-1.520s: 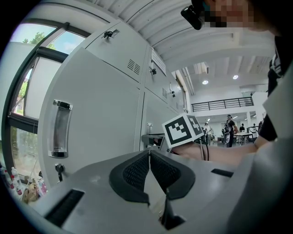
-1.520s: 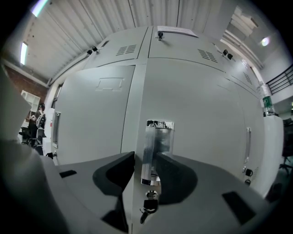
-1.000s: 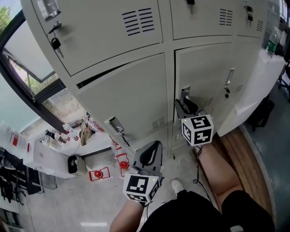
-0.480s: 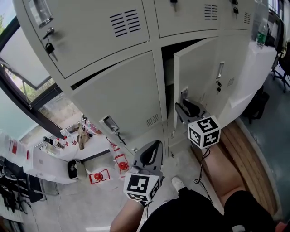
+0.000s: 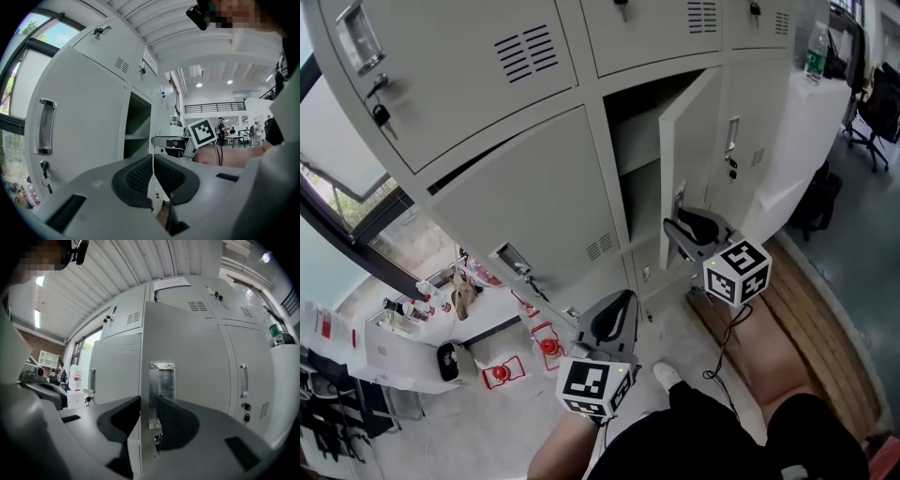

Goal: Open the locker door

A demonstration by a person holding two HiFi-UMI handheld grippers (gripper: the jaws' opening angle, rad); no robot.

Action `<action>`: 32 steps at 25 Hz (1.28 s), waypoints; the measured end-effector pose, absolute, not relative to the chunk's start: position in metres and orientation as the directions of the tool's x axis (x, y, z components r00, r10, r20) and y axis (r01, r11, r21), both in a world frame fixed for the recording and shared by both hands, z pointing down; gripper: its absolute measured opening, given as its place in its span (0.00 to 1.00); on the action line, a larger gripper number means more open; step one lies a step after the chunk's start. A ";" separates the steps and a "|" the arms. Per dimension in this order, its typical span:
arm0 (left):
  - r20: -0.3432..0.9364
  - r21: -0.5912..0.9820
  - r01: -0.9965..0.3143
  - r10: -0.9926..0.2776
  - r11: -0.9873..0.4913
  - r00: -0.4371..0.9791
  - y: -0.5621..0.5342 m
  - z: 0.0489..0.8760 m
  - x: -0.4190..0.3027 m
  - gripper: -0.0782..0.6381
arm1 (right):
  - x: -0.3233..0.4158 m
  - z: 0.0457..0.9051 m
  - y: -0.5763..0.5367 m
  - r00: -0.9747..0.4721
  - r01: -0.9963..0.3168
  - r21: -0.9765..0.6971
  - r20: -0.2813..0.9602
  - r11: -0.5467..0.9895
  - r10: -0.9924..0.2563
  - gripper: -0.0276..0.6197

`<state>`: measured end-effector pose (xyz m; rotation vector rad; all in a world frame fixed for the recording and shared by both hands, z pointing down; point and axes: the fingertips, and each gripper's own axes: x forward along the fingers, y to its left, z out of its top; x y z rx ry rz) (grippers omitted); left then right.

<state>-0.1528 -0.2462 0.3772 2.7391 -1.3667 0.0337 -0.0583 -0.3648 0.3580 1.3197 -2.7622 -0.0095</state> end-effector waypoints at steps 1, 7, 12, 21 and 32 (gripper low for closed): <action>0.056 0.061 -0.795 -0.794 -0.603 0.606 -0.246 0.377 -0.151 0.14 | -0.055 0.358 -0.362 -0.628 -0.775 0.040 0.068 0.631 -0.776 0.30; 0.057 0.059 -0.773 -0.771 -0.632 0.635 -0.243 0.377 -0.141 0.14 | -0.037 0.358 -0.348 -0.638 -0.767 0.051 0.059 0.640 -0.768 0.31; 0.057 0.063 -0.752 -0.749 -0.657 0.660 -0.239 0.379 -0.131 0.14 | -0.022 0.358 -0.339 -0.610 -0.787 0.063 0.072 0.613 -0.790 0.32; 0.051 0.068 -0.722 -0.720 -0.689 0.692 -0.226 0.379 -0.118 0.14 | -0.001 0.359 -0.330 -0.448 -0.885 0.087 0.108 0.457 -0.888 0.35; 0.045 0.097 -0.692 -0.691 -0.716 0.721 -0.202 0.378 -0.113 0.14 | 0.035 0.358 -0.313 -0.311 -0.937 0.122 0.129 0.326 -0.942 0.32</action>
